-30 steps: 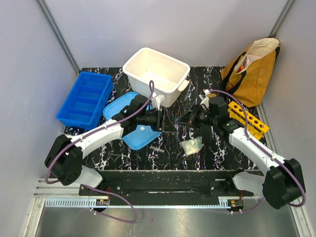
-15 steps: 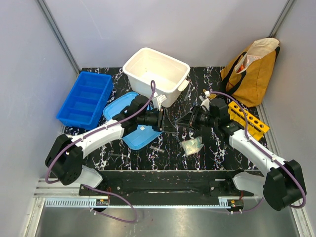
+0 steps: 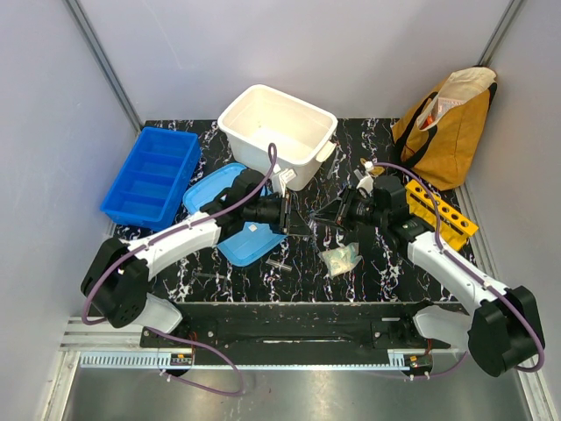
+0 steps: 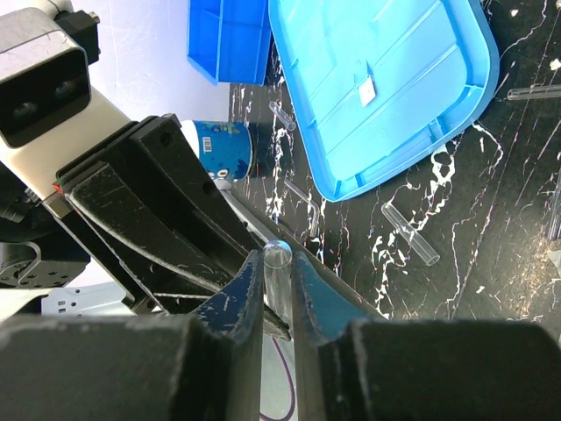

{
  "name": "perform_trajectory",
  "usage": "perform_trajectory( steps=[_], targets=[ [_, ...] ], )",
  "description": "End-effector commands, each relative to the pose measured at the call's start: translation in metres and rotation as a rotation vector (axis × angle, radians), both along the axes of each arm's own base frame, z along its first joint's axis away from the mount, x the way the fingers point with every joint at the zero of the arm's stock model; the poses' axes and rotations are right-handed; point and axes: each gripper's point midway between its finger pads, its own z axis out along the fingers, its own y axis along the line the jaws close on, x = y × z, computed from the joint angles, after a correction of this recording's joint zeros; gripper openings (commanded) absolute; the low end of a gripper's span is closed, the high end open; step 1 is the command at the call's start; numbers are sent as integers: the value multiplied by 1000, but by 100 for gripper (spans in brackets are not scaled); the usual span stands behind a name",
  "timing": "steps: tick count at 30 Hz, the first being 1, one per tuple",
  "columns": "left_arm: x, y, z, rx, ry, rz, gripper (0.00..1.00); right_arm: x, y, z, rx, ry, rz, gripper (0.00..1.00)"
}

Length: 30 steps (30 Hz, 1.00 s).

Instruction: Organize the chemistry lab equipment

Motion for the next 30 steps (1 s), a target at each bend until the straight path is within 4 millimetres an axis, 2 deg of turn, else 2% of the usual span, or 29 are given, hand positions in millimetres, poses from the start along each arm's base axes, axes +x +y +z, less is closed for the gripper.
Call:
perform_trajectory(
  steps=[1, 4, 10, 15, 18, 22, 26, 30],
  targets=[
    [3, -1, 12, 6, -104, -41, 13, -6, 3, 13, 28, -47, 36, 20],
    [8, 7, 8, 76, -171, -42, 12, -11, 3, 8, -6, -29, 71, 27],
    [6, 20, 9, 151, -273, -87, 11, -25, -4, 24, -55, -99, 168, 48],
    [0, 34, 8, 199, -337, -119, 11, -37, -9, 40, -62, -139, 265, 58],
    [-9, 40, 16, 186, -376, -142, 11, -42, -11, 40, -85, -118, 307, 56],
    [-16, 46, 26, 163, -437, -155, 11, -42, -2, 45, -46, -95, 378, 52],
    [-15, 54, 29, 182, -493, -132, 11, -44, 4, 56, 8, -85, 440, 54],
    [-16, 57, 31, 200, -503, -147, 11, -40, 12, 53, 51, -62, 462, 55]
  ],
)
